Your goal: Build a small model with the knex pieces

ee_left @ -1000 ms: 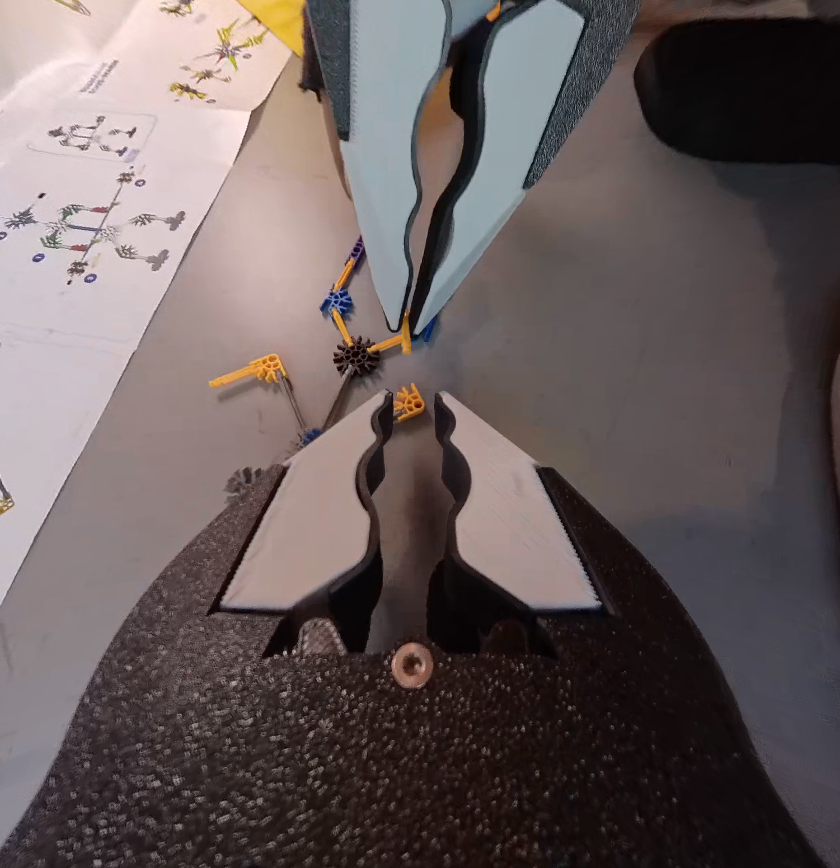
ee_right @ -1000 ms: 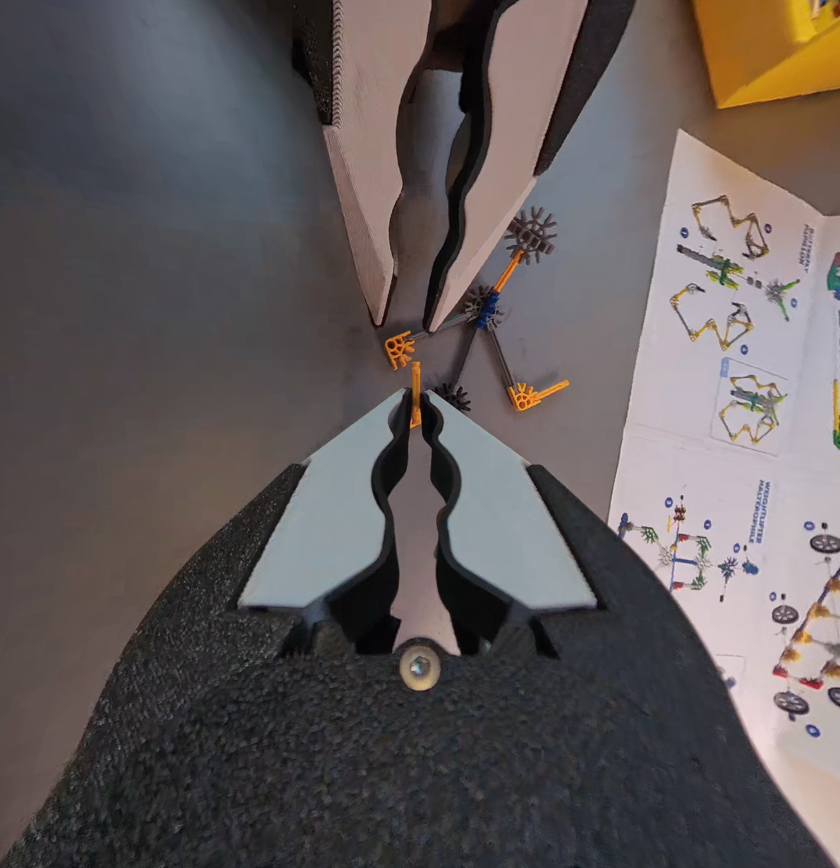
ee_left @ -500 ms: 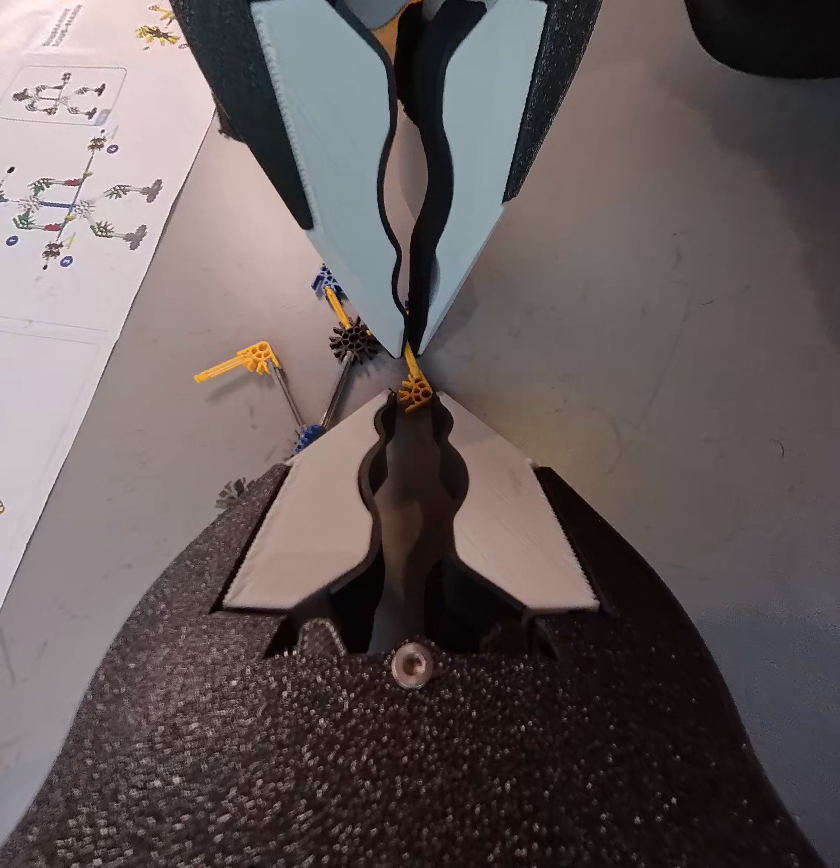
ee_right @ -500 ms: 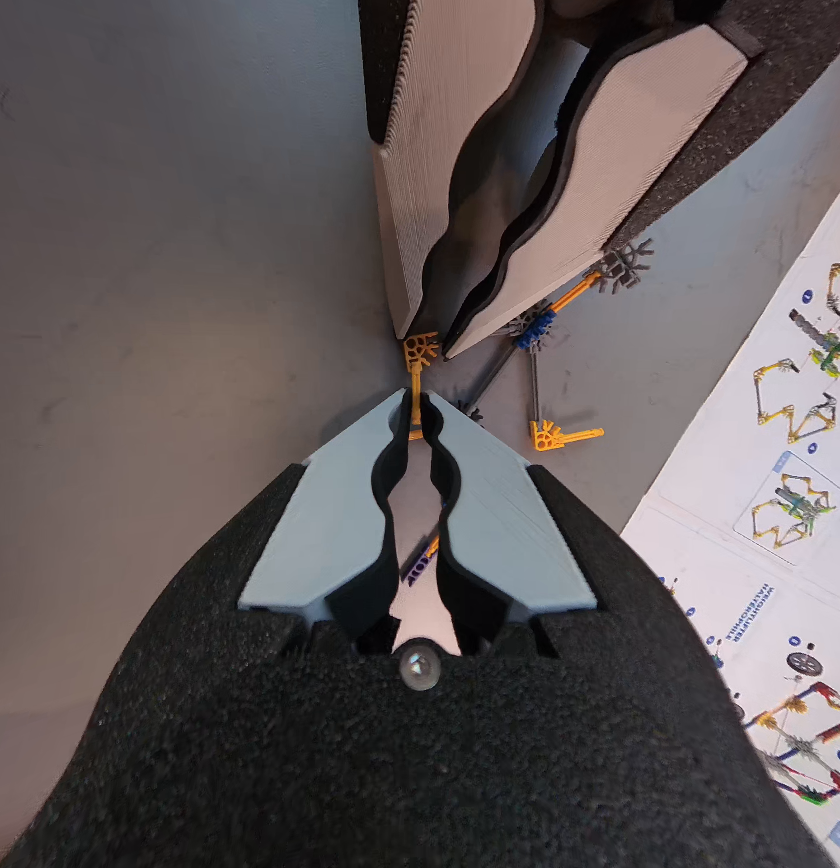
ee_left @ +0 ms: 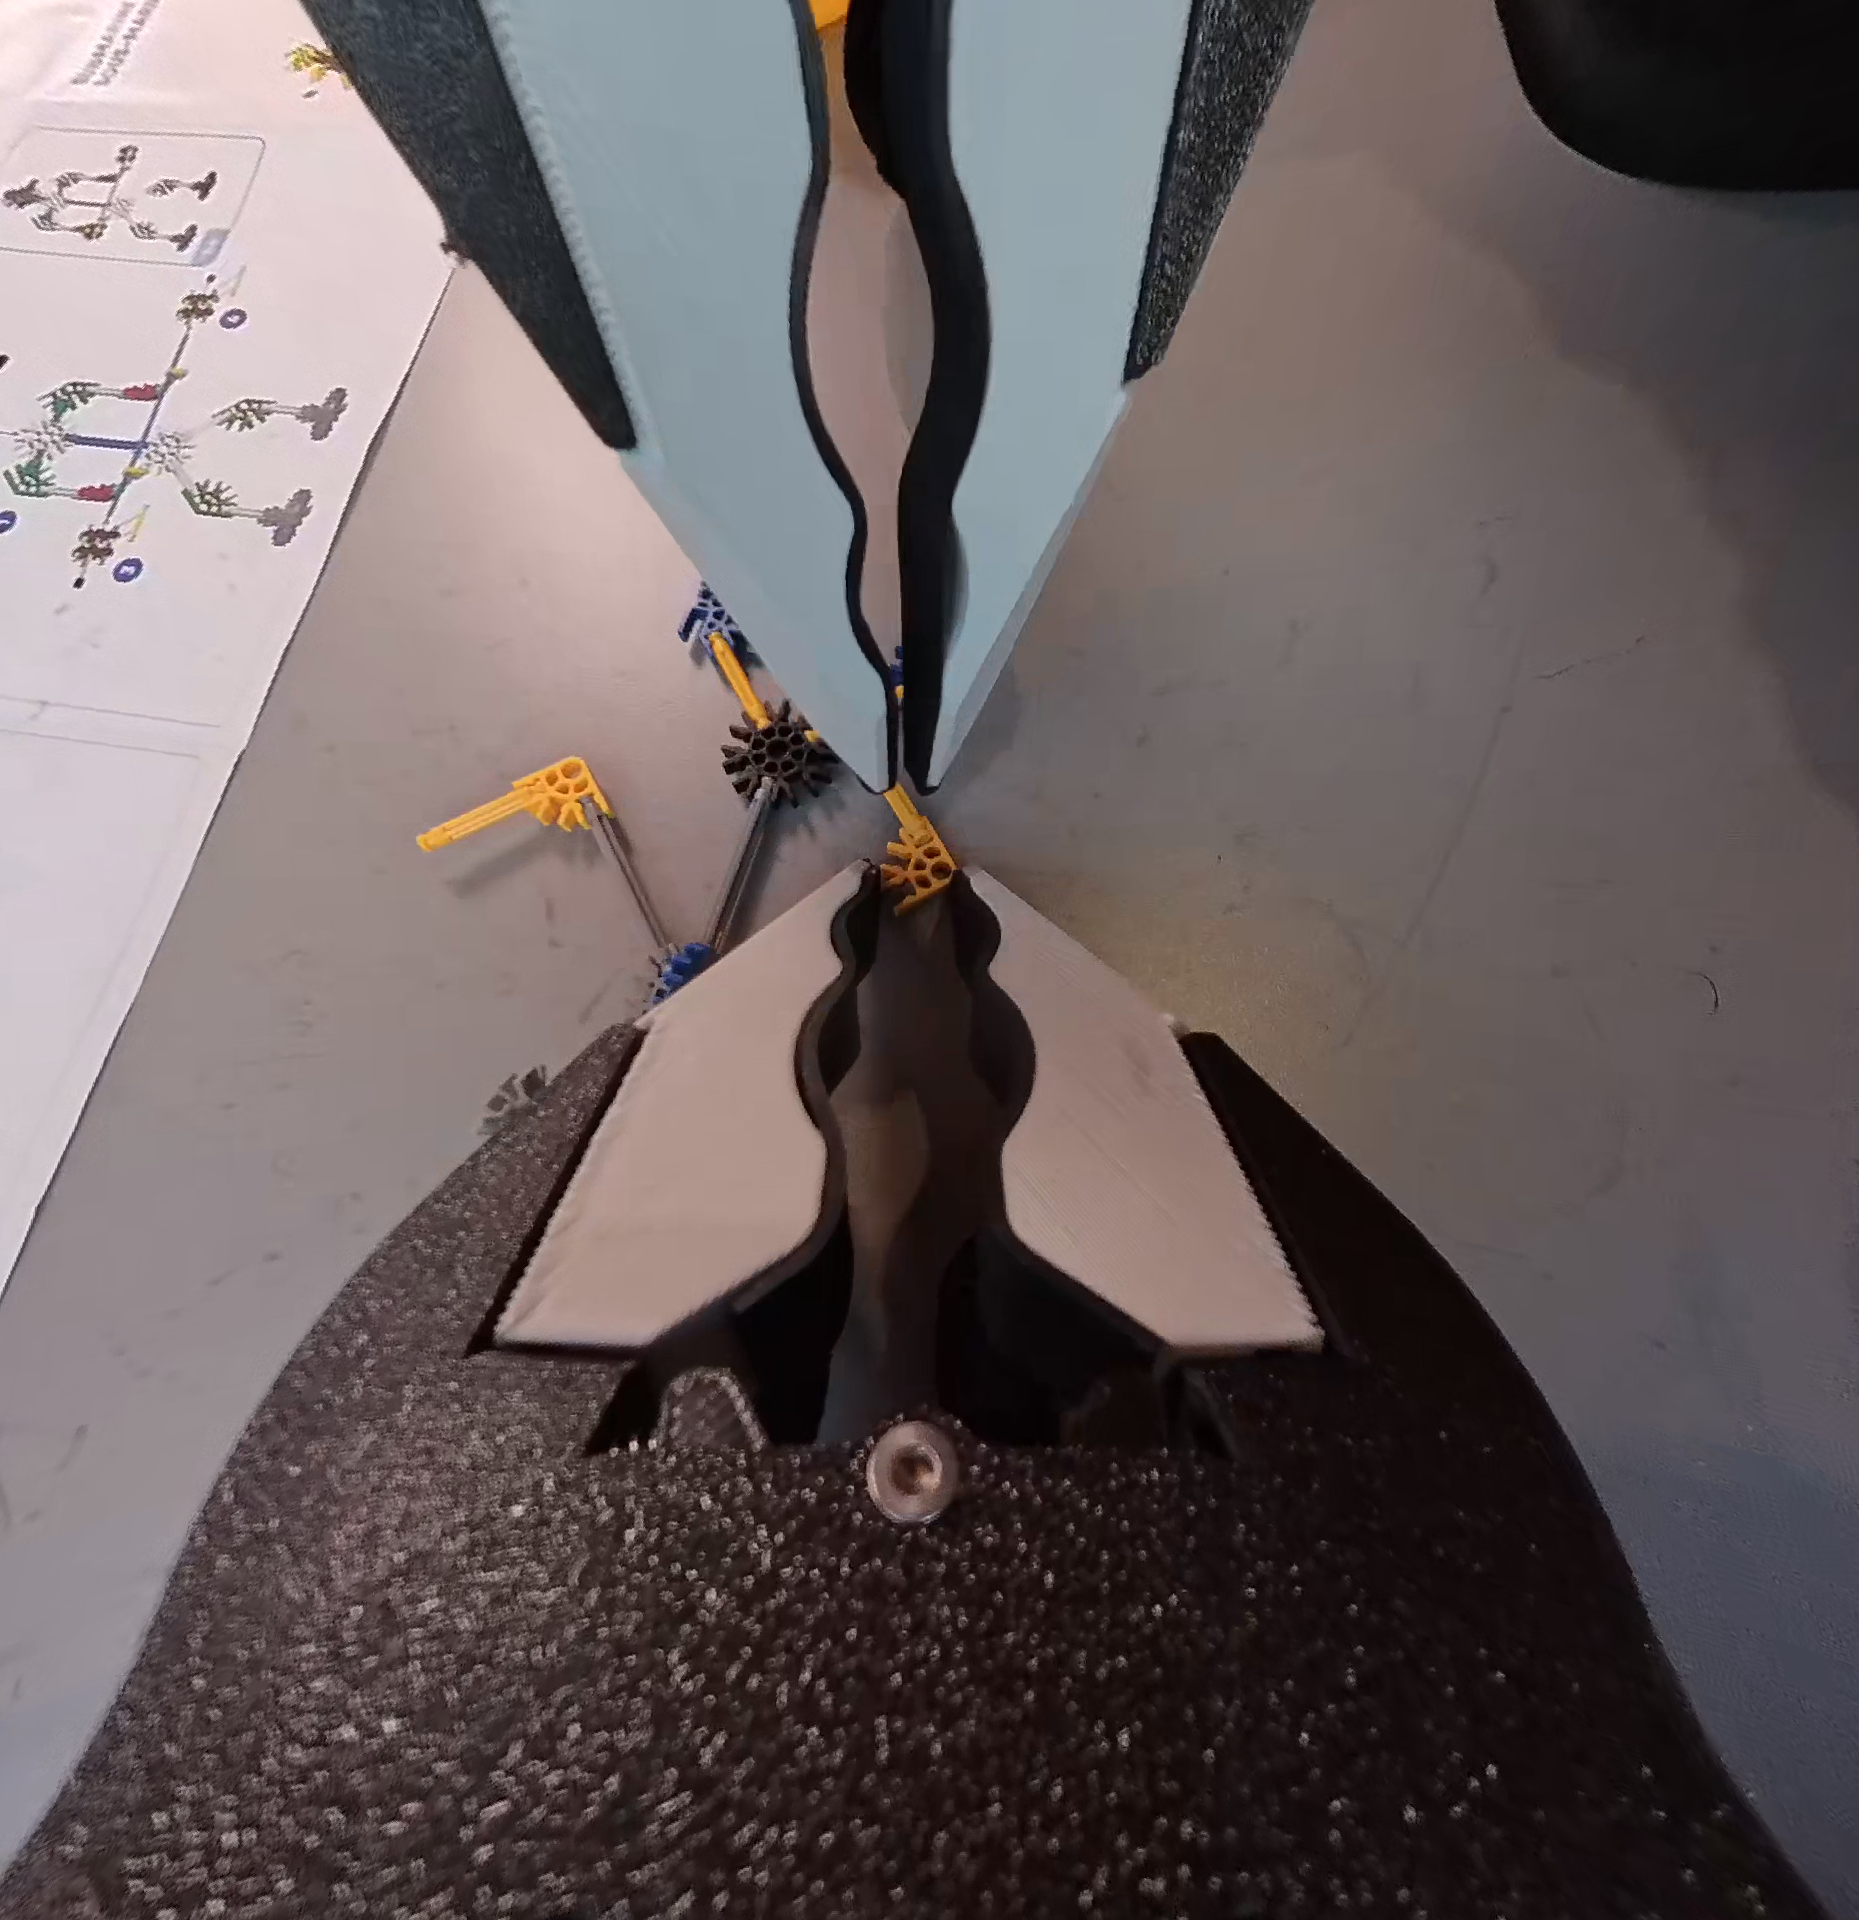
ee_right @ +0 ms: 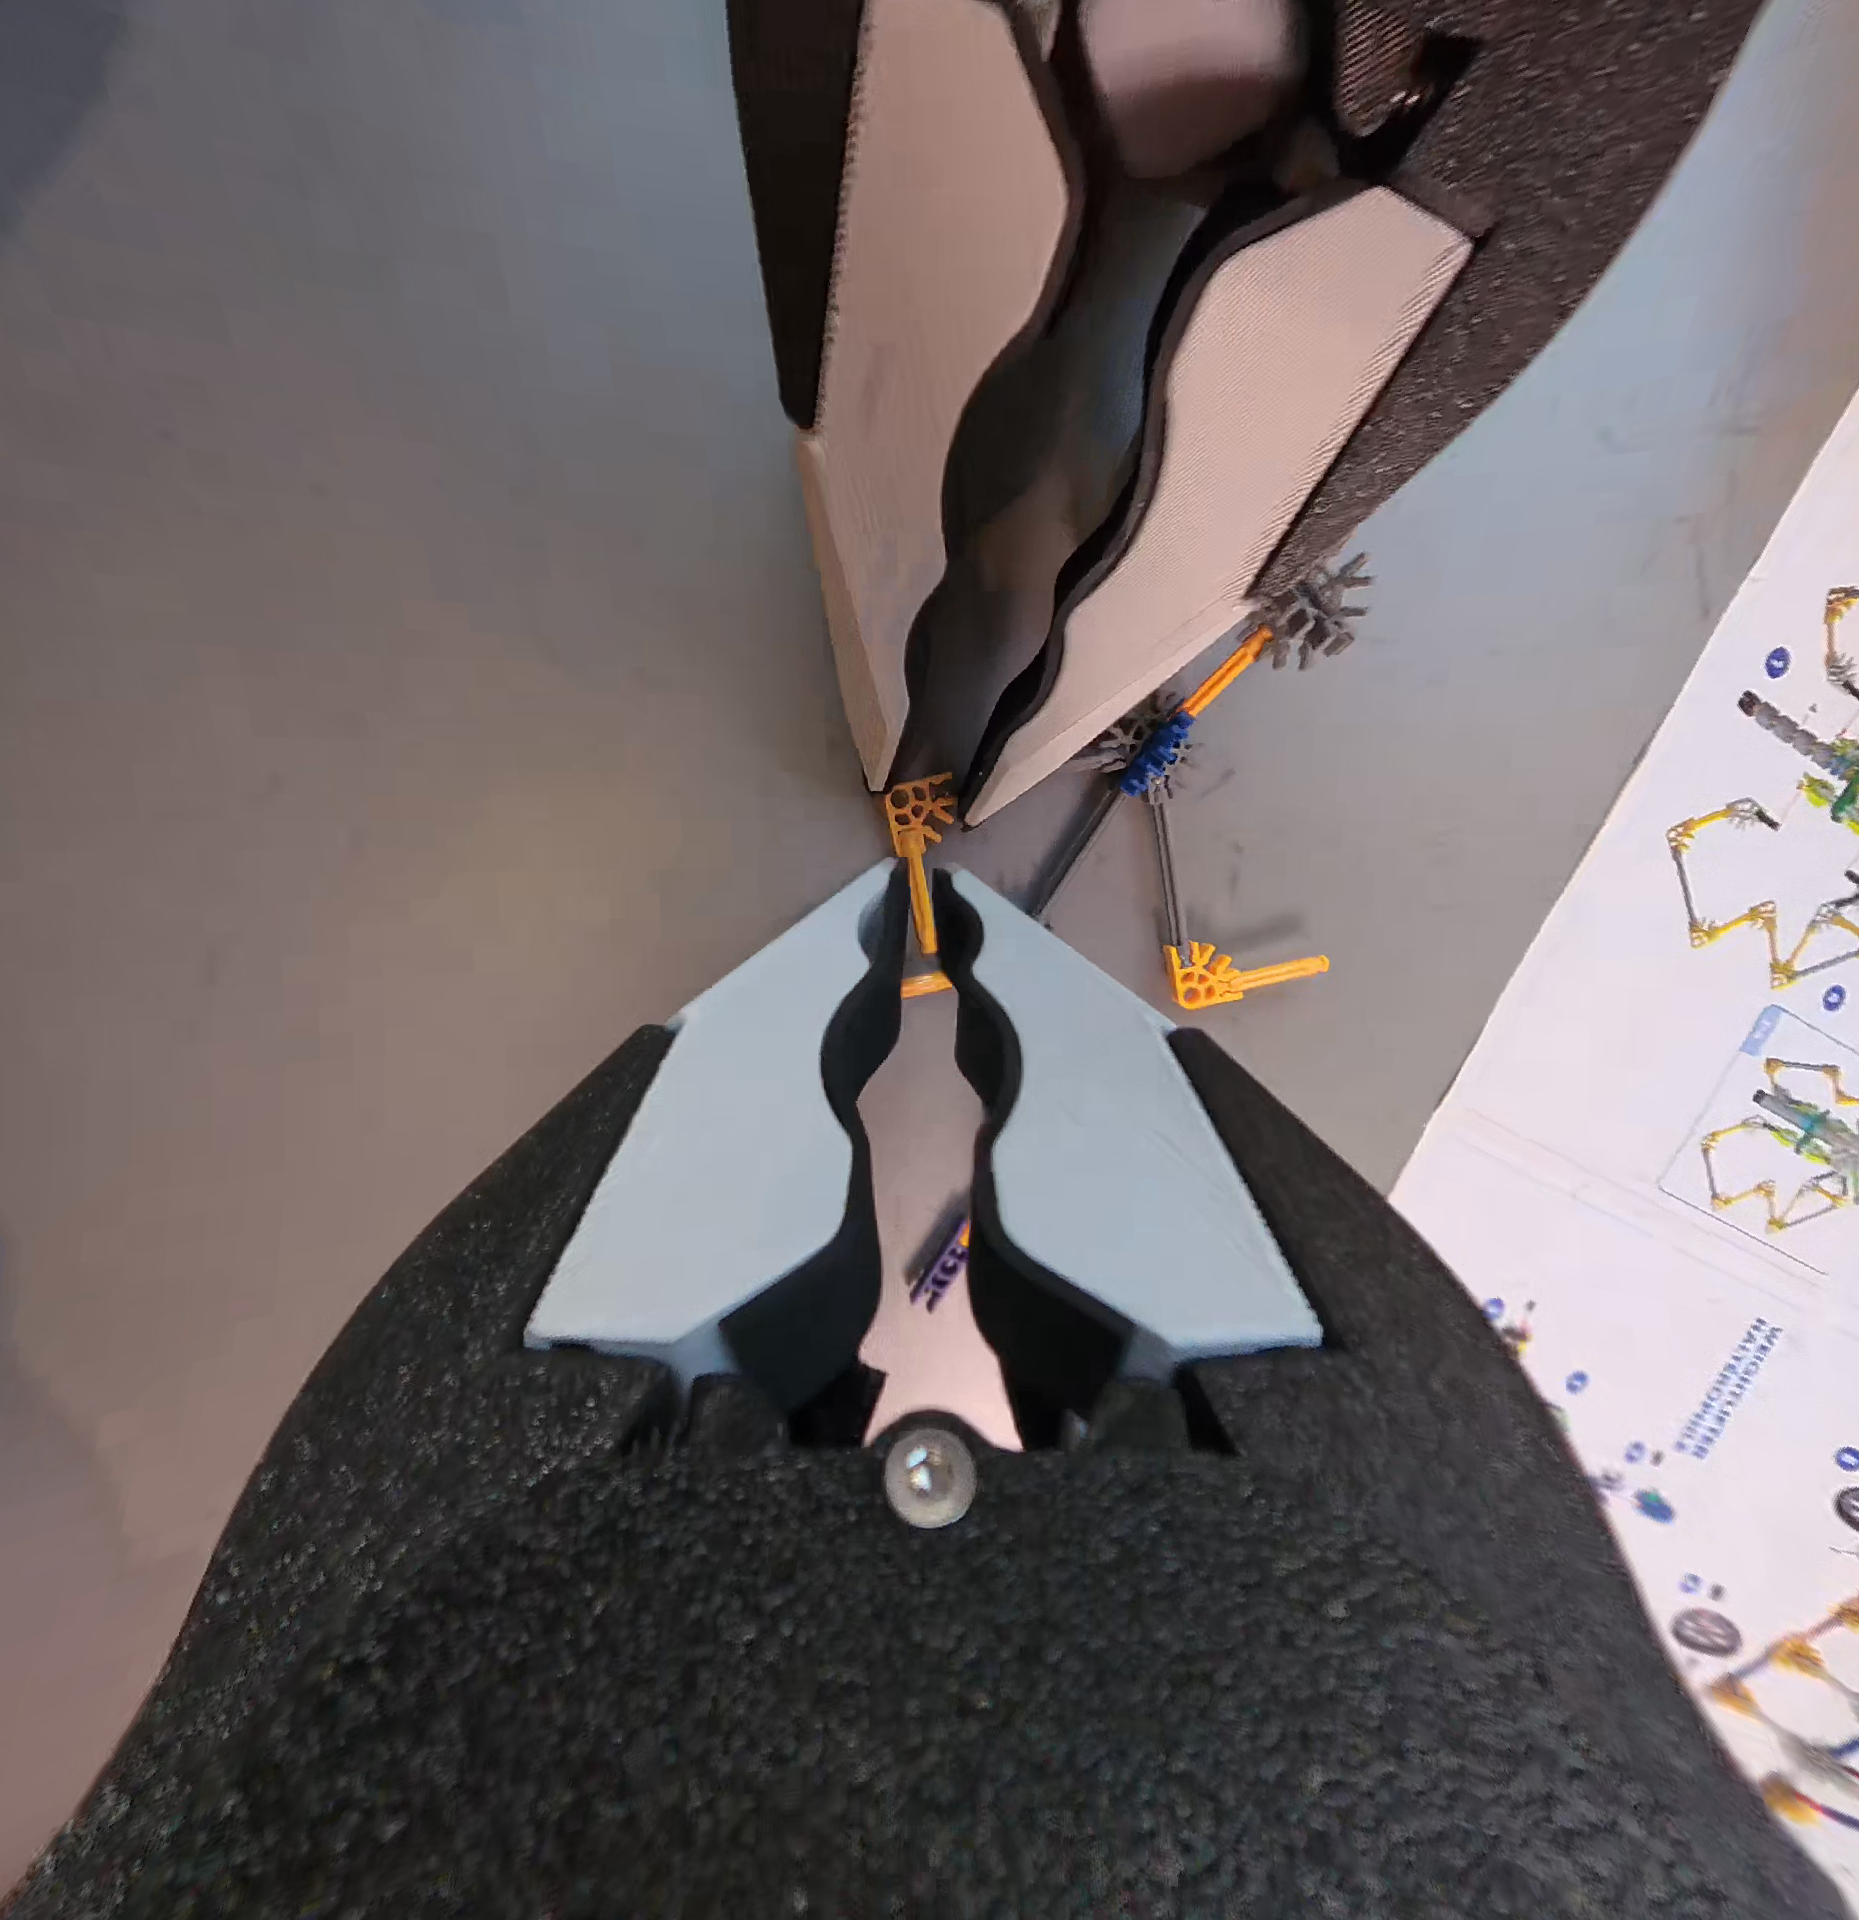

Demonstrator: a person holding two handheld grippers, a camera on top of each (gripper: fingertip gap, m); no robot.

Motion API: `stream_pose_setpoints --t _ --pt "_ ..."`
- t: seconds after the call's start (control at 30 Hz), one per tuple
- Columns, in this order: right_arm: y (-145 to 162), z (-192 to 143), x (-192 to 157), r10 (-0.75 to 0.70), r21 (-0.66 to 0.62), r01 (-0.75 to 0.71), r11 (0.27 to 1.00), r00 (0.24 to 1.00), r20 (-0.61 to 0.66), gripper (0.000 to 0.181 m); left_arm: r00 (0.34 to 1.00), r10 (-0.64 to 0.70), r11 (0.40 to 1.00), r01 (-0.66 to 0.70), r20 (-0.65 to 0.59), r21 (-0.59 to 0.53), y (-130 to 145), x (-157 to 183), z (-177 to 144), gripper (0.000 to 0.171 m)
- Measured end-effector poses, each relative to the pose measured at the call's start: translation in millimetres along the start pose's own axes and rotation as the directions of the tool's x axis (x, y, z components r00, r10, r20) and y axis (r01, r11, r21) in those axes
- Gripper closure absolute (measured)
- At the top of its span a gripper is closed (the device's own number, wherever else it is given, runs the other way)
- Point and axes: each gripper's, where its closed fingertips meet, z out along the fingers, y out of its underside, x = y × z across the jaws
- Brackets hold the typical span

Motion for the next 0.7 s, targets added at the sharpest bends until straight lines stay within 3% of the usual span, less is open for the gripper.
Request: stream_pose_setpoints --t 0.13,0.7 --pt "-8.9 -1.3 0.9 0.093 0.082 -0.095 0.992 0.995 0.027 0.181 1.000 -0.002 1.000 0.002 -0.002 0.000 0.0 0.1 0.1 0.158" --pt "-2.3 12.7 -3.5 0.041 -0.073 -0.035 0.997 0.995 0.093 0.181 0.999 -0.030 1.000 0.030 -0.026 0.001 0.3 0.1 0.0 0.158"
